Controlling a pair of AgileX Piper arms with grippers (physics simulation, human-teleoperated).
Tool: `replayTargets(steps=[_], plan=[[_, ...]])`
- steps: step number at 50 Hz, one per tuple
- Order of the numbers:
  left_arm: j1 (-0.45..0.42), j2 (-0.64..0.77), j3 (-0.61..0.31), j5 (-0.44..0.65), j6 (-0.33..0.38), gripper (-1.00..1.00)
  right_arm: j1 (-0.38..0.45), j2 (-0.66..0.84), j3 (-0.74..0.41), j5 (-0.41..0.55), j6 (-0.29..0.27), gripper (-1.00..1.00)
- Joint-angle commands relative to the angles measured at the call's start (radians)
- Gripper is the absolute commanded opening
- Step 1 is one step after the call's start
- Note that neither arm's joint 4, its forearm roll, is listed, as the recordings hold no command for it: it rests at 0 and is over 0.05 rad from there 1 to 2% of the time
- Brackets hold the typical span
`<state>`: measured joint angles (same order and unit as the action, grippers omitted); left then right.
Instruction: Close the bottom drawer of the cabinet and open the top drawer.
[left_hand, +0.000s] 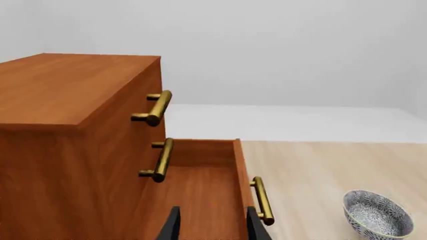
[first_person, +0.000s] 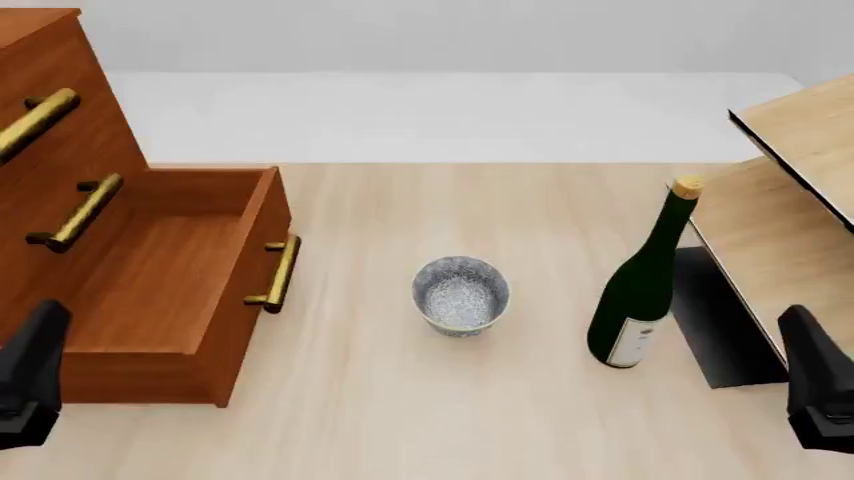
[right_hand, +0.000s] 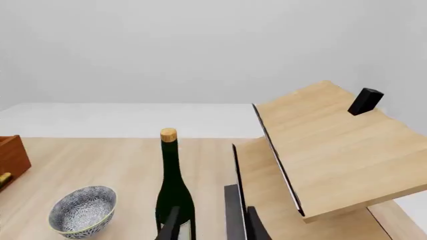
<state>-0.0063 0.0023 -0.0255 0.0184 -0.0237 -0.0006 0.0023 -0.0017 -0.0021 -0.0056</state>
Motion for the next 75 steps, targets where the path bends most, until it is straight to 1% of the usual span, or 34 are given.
replayTargets(steps=[1, 19, 23, 24, 25, 26, 27, 28, 29, 30, 32, 35, 37, 39, 42, 43, 44, 48, 49, 50, 51, 53, 55, 56, 57, 58, 59, 60, 65, 67, 68, 69, 72, 75], plan=[[0.005, 0.009, 0.021, -0.023, 0.025, 1.0, 0.003, 0.004, -0.004, 0.004, 0.006, 1.0], [0.005, 0.034, 0.018, -0.034, 0.033, 1.0, 0.003, 0.003, -0.008, 0.006, 0.01, 1.0], [0.009, 0.043, -0.012, -0.029, 0.036, 1.0, -0.001, 0.004, -0.008, 0.006, 0.011, 1.0], [0.011, 0.039, -0.024, -0.025, 0.047, 1.0, -0.002, 0.004, -0.007, 0.004, 0.01, 1.0], [0.013, 0.063, -0.027, -0.038, 0.057, 1.0, -0.003, 0.005, -0.007, 0.004, 0.009, 1.0], [0.01, 0.069, -0.036, -0.038, 0.053, 1.0, -0.004, 0.006, -0.007, 0.003, 0.01, 1.0], [0.008, 0.085, -0.06, -0.03, 0.046, 1.0, -0.005, 0.007, -0.008, 0.002, 0.01, 1.0], [0.008, 0.085, -0.06, -0.031, 0.046, 1.0, -0.005, 0.007, -0.008, 0.002, 0.01, 1.0], [-0.002, 0.101, -0.093, -0.014, 0.048, 1.0, -0.006, 0.008, -0.007, 0.0, 0.009, 1.0], [-0.012, 0.114, -0.118, 0.0, 0.027, 1.0, -0.007, 0.008, -0.007, 0.0, 0.009, 1.0], [-0.022, 0.138, -0.162, 0.027, 0.027, 1.0, -0.007, 0.007, -0.007, 0.0, 0.01, 1.0], [-0.031, 0.18, -0.2, 0.049, 0.025, 1.0, -0.006, 0.006, -0.007, 0.001, 0.01, 1.0], [-0.043, 0.25, -0.225, 0.057, 0.006, 1.0, -0.005, 0.005, -0.006, 0.002, 0.01, 1.0], [-0.062, 0.266, -0.243, 0.071, -0.009, 1.0, -0.006, 0.005, -0.007, 0.002, 0.01, 1.0], [-0.077, 0.329, -0.279, 0.09, 0.02, 1.0, -0.008, 0.006, -0.007, 0.001, 0.011, 1.0], [-0.09, 0.333, -0.29, 0.098, 0.006, 1.0, -0.008, 0.006, -0.007, 0.001, 0.011, 1.0], [-0.11, 0.362, -0.315, 0.117, -0.026, 1.0, -0.008, 0.006, -0.006, 0.001, 0.011, 1.0], [-0.124, 0.391, -0.385, 0.17, 0.012, 1.0, -0.009, 0.005, -0.006, 0.001, 0.012, 1.0], [-0.129, 0.408, -0.407, 0.184, 0.014, 1.0, -0.01, 0.005, -0.006, 0.001, 0.012, 1.0], [-0.129, 0.408, -0.407, 0.184, 0.014, 1.0, -0.01, 0.005, -0.006, 0.001, 0.012, 1.0], [-0.123, 0.435, -0.441, 0.205, 0.009, 1.0, -0.009, 0.005, -0.006, 0.002, 0.012, 1.0], [-0.132, 0.473, -0.474, 0.229, -0.012, 1.0, -0.009, 0.005, -0.006, 0.002, 0.012, 1.0], [-0.128, 0.497, -0.5, 0.249, -0.004, 1.0, -0.009, 0.004, -0.006, 0.002, 0.012, 1.0], [-0.149, 0.511, -0.516, 0.26, -0.014, 1.0, -0.009, 0.004, -0.006, 0.002, 0.012, 1.0], [-0.138, 0.523, -0.534, 0.277, 0.016, 1.0, -0.009, 0.004, -0.006, 0.002, 0.012, 1.0], [-0.138, 0.523, -0.534, 0.277, 0.016, 1.0, -0.009, 0.004, -0.006, 0.002, 0.012, 1.0], [-0.166, 0.551, -0.559, 0.296, 0.0, 1.0, -0.009, 0.004, -0.006, 0.002, 0.012, 1.0], [-0.163, 0.564, -0.57, 0.308, 0.005, 1.0, -0.009, 0.004, -0.006, 0.002, 0.011, 1.0], [-0.229, 0.634, -0.63, 0.368, 0.004, 1.0, -0.008, 0.004, -0.006, 0.003, 0.011, 1.0], [-0.247, 0.656, -0.646, 0.386, -0.019, 1.0, -0.008, 0.003, -0.006, 0.003, 0.01, 1.0], [-0.279, 0.671, -0.659, 0.396, -0.033, 1.0, -0.008, 0.003, -0.006, 0.003, 0.011, 1.0], [-0.288, 0.682, -0.666, 0.404, -0.039, 1.0, -0.008, 0.003, -0.005, 0.003, 0.011, 1.0], [-0.325, 0.708, -0.679, 0.413, -0.056, 1.0, -0.009, 0.003, -0.005, 0.003, 0.01, 1.0], [-0.372, 0.73, -0.697, 0.422, -0.091, 1.0, -0.01, 0.004, -0.005, 0.002, 0.01, 1.0]])
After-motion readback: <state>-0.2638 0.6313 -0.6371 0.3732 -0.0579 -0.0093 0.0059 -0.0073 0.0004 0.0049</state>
